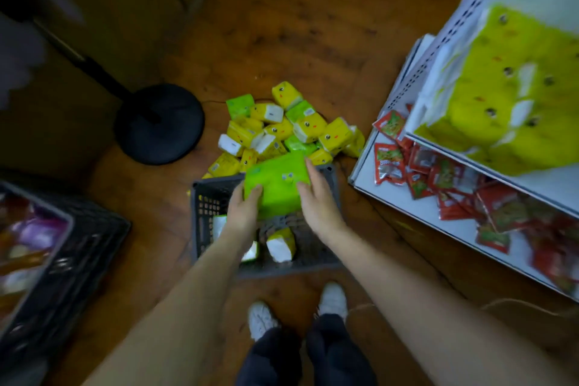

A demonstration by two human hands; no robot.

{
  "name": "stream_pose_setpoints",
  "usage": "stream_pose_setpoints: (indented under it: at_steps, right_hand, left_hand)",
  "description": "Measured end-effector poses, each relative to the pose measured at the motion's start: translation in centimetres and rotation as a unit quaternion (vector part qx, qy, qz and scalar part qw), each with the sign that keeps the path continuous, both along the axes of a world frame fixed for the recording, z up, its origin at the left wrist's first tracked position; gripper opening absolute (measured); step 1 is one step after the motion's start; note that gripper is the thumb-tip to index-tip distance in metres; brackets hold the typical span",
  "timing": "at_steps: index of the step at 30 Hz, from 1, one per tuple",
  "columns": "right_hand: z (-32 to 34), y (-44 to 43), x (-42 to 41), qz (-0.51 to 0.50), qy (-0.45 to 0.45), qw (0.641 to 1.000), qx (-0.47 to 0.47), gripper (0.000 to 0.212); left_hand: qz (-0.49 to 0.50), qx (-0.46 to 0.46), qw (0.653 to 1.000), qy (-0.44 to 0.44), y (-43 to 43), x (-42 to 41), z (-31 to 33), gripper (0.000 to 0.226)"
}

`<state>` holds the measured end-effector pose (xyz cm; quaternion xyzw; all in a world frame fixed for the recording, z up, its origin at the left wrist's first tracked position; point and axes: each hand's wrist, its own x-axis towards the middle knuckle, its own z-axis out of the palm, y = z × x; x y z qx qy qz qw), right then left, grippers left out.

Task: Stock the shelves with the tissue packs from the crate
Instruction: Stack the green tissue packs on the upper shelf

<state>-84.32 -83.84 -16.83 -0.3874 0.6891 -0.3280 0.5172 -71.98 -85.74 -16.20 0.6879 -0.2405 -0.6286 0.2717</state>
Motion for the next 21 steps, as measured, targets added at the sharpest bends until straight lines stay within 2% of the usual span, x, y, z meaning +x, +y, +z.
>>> stream_pose_setpoints:
  at_steps: [3, 6, 10, 16, 21]
  right_hand:
    - [11.3, -0.8, 0.1, -0.027, -0.006, 0.999, -0.028, 0.051]
    - [21.7, -0.9, -0.2, -0.035, 0.005, 0.992, -0.120, 0.053]
    - [31.9, 0.7, -1.3, -0.032, 0.023, 0.974, -0.221, 0.054]
    - [38.6, 5.0, -6.0, -0.010, 0.120, 0.951, -0.285, 0.073]
    - [40.1, 7.3, -11.0, -0.044, 0.160, 0.942, -0.293, 0.071]
  left_hand:
    - [-0.021, -0.077, 0.997, -0.012, -0.6, 0.0, 10.4, 0.035]
    - [-0.021, -0.165, 0.986, -0.005, -1.2, 0.2, 20.2, 0.040]
    - [-0.076, -0.308, 0.948, -0.008, -0.4, -0.1, 31.1, 0.049]
    - [-0.172, -0.407, 0.897, -0.001, 2.4, -3.5, 37.6, 0.041]
    - [-0.242, -0.454, 0.858, -0.021, 3.5, -8.1, 39.8, 0.040]
